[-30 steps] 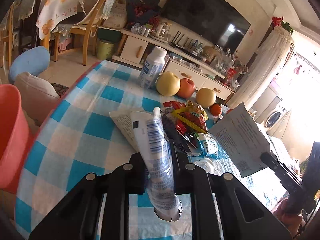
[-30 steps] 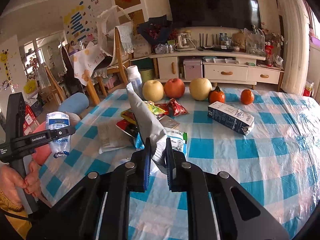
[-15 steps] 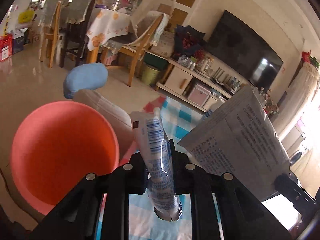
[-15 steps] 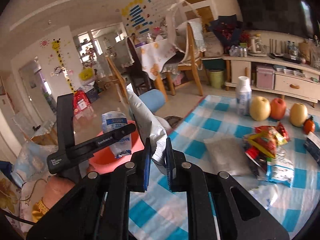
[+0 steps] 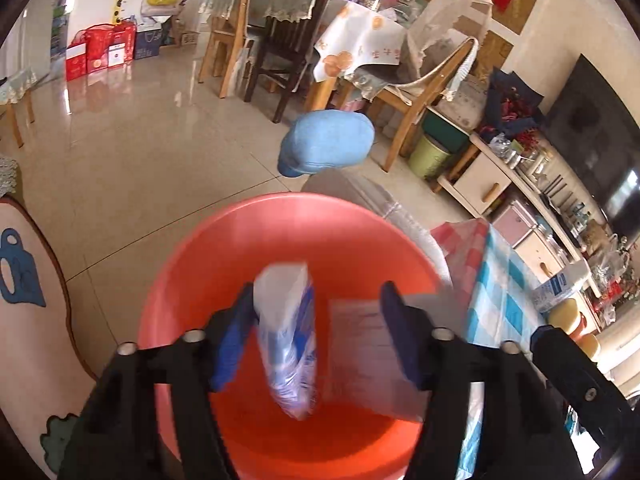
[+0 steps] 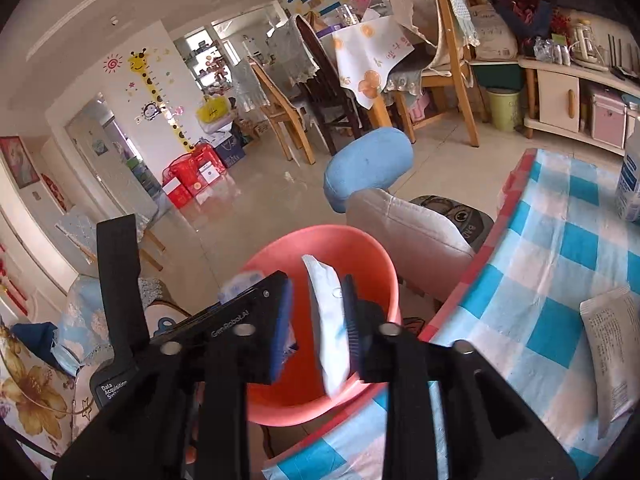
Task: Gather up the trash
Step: 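Open both tools to drop the pouches into the pink bucket, then move both tools back over the table toward the snack bags, then grasp the yellow chips bag with the left tool while the right tool grasps the white milk carton, then carry the chips bag and milk carton over the pink bucket, then open both tools to drop the chips bag and carton into the bucket, then move both tools back over the table toward the remaining packets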
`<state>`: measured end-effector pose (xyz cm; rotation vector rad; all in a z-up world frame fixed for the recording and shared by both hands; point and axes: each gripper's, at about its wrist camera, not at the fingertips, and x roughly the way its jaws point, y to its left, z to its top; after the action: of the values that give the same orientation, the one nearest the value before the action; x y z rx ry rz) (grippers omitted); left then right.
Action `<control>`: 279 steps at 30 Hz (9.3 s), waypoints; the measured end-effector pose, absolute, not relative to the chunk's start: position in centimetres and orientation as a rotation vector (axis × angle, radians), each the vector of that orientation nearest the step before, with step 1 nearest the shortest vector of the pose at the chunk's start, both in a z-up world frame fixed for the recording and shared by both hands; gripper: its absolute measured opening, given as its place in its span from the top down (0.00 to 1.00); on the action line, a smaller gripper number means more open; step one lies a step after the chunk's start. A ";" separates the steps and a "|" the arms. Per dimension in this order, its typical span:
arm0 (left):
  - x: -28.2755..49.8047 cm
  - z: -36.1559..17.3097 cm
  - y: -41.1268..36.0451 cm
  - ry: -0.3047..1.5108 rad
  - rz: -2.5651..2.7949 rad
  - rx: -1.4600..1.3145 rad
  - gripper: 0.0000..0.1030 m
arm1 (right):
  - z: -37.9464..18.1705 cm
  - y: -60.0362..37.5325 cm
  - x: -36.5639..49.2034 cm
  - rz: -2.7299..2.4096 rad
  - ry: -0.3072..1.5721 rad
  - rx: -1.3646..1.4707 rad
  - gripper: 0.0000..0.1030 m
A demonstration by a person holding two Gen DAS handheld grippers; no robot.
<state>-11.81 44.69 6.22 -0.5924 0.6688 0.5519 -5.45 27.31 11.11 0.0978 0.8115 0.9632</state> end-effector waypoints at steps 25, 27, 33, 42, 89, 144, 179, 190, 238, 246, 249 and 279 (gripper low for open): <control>-10.3 10.8 35.2 0.492 0.407 -0.304 0.12 | 10.6 9.8 -11.9 0.578 0.534 -0.130 0.04; -10.4 10.7 34.2 0.492 0.374 -0.302 0.12 | 10.4 8.5 -12.3 0.561 0.524 -0.140 0.04; -9.9 10.3 30.7 0.484 0.323 -0.213 0.12 | 9.3 6.2 -13.0 0.546 0.547 -0.166 0.04; -8.4 9.1 26.1 0.533 0.249 -0.122 0.12 | 8.3 3.6 -13.2 0.539 0.596 -0.146 0.04; 2.3 9.1 2.3 0.776 -0.223 0.186 0.12 | 6.3 -24.3 -0.3 0.157 0.674 0.115 0.04; 0.5 8.6 5.7 0.771 -0.205 0.000 0.59 | 1.8 -20.4 5.9 0.306 0.847 -0.061 0.39; -5.3 8.3 18.3 0.680 -0.065 -0.166 0.59 | 10.9 -14.6 -6.8 0.308 0.622 0.106 0.40; -7.2 9.8 25.5 0.621 0.047 -0.270 0.59 | 14.7 -1.5 -9.4 0.544 0.582 -0.003 0.40; -16.6 11.4 45.5 0.325 0.788 -0.646 0.10 | 18.1 20.6 -12.0 0.716 0.534 -0.037 0.10; -17.2 14.1 43.2 0.278 0.782 -0.600 0.09 | 22.3 16.6 -16.2 0.765 0.426 0.012 0.09; -16.8 15.3 41.7 0.270 0.747 -0.551 0.08 | 23.3 12.5 -16.1 0.707 0.393 0.054 0.07; -2.7 10.8 15.4 0.691 0.004 -0.174 0.07 | 9.1 -16.7 -2.6 0.193 0.676 0.199 0.06</control>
<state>-2.71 15.37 10.82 -0.1736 0.6908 0.0044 -2.60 -16.69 9.14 0.1985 0.6756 0.1930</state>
